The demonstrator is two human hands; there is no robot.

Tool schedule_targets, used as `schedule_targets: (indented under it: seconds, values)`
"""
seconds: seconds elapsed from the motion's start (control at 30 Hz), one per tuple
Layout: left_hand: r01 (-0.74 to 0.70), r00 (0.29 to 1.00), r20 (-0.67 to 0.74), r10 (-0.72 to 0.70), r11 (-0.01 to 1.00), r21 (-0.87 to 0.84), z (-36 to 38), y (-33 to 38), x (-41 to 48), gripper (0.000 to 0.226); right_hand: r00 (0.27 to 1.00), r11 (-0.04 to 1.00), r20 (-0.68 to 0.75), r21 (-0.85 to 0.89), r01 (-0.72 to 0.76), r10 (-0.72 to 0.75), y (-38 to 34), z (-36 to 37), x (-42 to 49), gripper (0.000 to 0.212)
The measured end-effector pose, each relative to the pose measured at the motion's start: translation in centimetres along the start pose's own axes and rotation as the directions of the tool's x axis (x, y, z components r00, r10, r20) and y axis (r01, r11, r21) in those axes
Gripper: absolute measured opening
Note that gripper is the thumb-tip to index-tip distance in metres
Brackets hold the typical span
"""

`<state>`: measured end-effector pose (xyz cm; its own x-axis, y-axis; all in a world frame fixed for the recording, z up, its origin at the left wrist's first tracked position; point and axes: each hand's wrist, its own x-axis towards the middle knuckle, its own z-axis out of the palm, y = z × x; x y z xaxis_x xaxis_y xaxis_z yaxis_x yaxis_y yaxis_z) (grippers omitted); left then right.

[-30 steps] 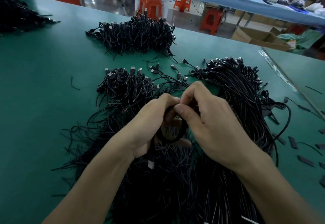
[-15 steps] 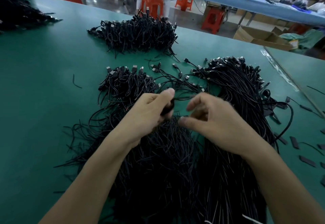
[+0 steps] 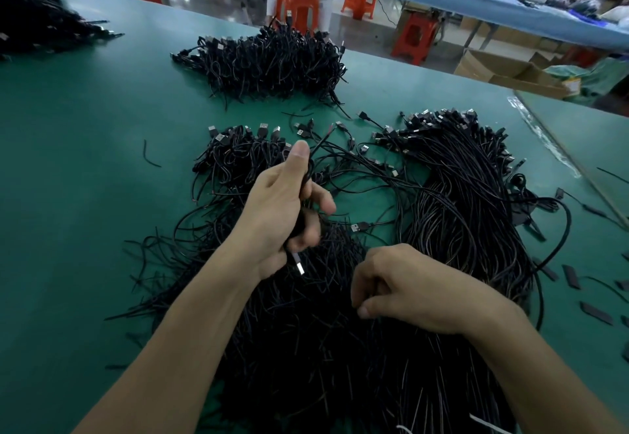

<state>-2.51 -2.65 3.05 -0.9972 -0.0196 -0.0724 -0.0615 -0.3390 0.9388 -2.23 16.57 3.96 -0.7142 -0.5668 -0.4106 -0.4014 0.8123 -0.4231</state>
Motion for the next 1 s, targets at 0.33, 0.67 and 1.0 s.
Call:
schedule_targets:
  seconds: [0.33,0.67,1.0]
  values:
    - [0.095,0.995,0.041,-0.09,0.988,-0.126,-0.1,-0.1,0.2,0.067,0.995,0.988,-0.061,0.123,0.09,-0.083,0.2,-3.6,-1.1,0.007]
    - [0.097,0.983,0.166,-0.082,0.992,-0.085,0.3,0.5,-0.3,0.056,0.661,0.805,-0.732,0.486,0.339,0.164,-0.6,-4.3,-0.5,0.01]
    - [-0.036,0.97,0.236,0.057,0.995,-0.091,0.8,0.7,-0.9,0.04,0.699,0.909,-0.71,0.226,0.349,-0.092,-5.2,-2.3,1.1,0.023]
